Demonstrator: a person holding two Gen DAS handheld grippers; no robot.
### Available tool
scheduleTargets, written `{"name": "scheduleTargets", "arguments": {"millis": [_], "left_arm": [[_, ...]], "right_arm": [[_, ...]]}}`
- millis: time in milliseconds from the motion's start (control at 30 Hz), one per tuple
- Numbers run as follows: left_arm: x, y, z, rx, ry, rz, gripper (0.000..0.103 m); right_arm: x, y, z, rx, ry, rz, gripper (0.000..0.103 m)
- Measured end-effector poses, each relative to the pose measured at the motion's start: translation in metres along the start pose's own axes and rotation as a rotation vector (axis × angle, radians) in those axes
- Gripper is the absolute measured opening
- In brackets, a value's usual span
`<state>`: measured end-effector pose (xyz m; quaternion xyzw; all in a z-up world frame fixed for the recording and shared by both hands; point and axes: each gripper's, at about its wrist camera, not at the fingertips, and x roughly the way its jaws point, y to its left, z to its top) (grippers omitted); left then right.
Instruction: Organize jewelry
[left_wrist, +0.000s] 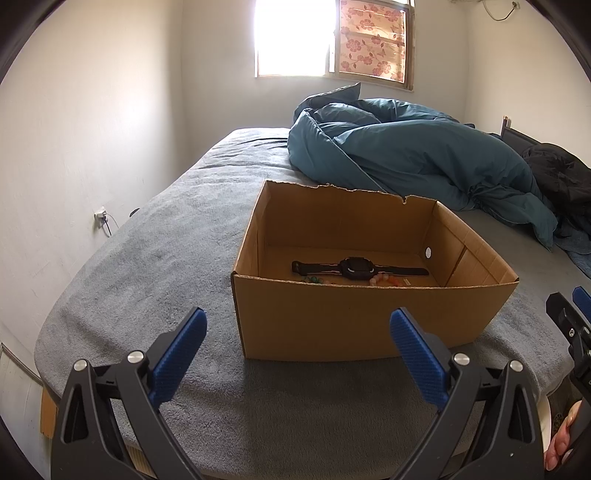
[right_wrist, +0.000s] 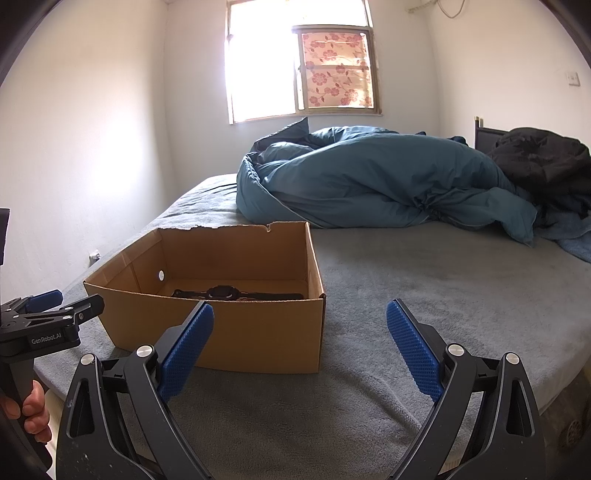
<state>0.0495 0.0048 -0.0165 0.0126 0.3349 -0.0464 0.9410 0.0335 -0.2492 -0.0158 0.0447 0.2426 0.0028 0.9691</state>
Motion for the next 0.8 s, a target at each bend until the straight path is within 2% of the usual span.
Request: {"name": "scheduleTargets", "arguments": {"millis": [800], "left_arm": [[0.0004,0.0017,-0.0037,-0.01,0.011,0.003,0.097]], "right_arm": [[-0.002,0.0015,-0.0006,0.002,-0.002,-0.003,0.091]]}}
